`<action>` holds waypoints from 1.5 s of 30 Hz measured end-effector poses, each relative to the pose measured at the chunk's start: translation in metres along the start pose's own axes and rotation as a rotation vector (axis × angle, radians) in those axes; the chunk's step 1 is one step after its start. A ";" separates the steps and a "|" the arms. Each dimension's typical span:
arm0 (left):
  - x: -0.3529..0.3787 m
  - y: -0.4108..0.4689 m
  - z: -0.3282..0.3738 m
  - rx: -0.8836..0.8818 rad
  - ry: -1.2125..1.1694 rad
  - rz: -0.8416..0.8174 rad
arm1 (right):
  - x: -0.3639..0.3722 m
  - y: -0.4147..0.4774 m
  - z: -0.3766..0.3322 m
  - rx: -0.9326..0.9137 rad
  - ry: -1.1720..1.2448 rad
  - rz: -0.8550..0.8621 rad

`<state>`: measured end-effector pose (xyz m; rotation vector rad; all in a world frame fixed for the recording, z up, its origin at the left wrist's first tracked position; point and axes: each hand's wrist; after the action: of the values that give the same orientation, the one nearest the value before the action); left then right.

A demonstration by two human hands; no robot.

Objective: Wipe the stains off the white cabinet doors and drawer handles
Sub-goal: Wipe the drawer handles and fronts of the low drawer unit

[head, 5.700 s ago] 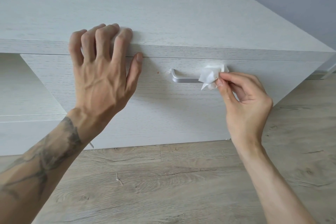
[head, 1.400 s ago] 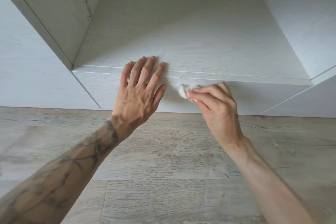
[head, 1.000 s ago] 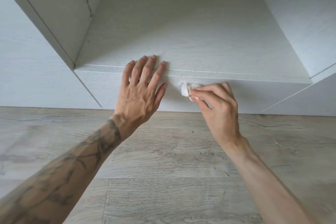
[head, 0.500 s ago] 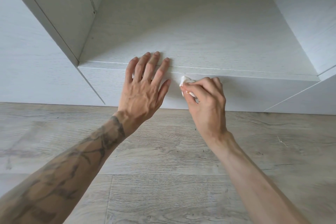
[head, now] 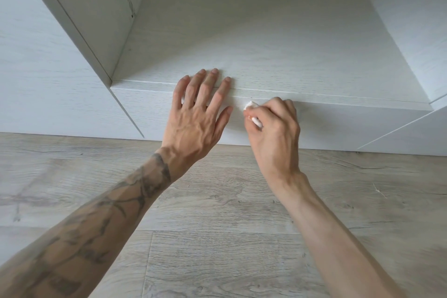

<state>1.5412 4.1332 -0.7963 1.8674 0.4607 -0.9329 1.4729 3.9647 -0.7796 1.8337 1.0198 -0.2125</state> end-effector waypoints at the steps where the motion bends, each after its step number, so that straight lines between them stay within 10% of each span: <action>1: 0.000 0.000 0.000 -0.001 0.001 0.002 | 0.002 0.002 -0.001 0.011 -0.006 -0.003; 45: -0.002 -0.001 -0.004 0.018 -0.016 -0.014 | -0.009 -0.001 0.002 -0.067 -0.020 -0.033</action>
<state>1.5408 4.1374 -0.7949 1.8739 0.4575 -0.9635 1.4670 3.9584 -0.7765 1.7523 1.0324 -0.2142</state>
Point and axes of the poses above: each hand's wrist, its own y-axis towards the middle knuckle, its own x-axis out of the palm, z = x × y, and after that the axes turned 9 degrees about y, right-handed
